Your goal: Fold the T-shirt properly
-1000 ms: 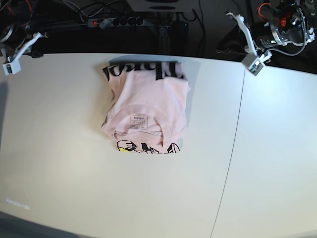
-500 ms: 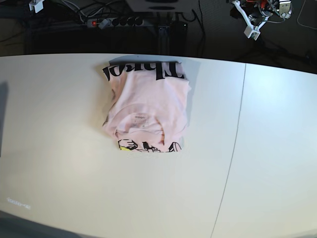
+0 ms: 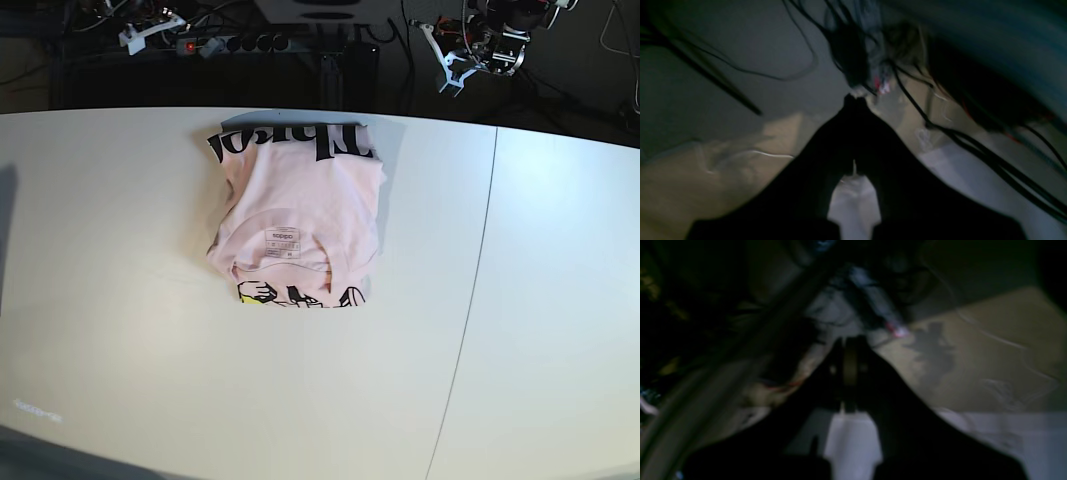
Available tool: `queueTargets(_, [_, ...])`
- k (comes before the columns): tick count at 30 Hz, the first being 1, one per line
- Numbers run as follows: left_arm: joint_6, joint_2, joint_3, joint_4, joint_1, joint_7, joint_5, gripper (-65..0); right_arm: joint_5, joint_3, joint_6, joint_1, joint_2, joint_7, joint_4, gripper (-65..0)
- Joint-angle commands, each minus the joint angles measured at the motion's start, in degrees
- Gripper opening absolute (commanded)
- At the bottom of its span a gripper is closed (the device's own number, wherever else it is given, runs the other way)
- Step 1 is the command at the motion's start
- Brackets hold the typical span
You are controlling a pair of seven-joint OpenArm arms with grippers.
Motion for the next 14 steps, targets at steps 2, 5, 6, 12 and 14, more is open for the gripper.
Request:
queueTargets(2, [0.7, 0.4, 1.0, 0.2, -0.9, 1.0, -0.2, -65.0, -0.8, 0.2, 0.4, 1.0, -1.6, -1.4, 0.4, -65.0])
queueTargets(5, [0.7, 1.2, 1.2, 0.5, -0.7, 1.0, -0.2, -65.0, -1.8, 0.2, 0.4, 1.9, -3.7, -1.8, 0.7, -65.0])
queueTargets(6, [0.7, 1.4, 1.2, 0.5, -0.6, 0.7, -0.2, -65.0, -1.7, 0.2, 0.4, 2.1, -4.1, -1.4, 1.0, -65.0])
queueTargets(12, [0.7, 1.4, 1.2, 0.5, 0.2, -1.4, -0.1, -65.0, -1.8, 0.2, 0.5, 2.1, -4.4, 0.4, 4.7, -65.0])
queueTargets(14, [0.4, 1.4, 1.2, 0.5, 0.3, -1.4, -0.1, -65.0, -1.7, 0.2, 0.5, 2.1, -4.4, -0.7, 6.4, -65.0])
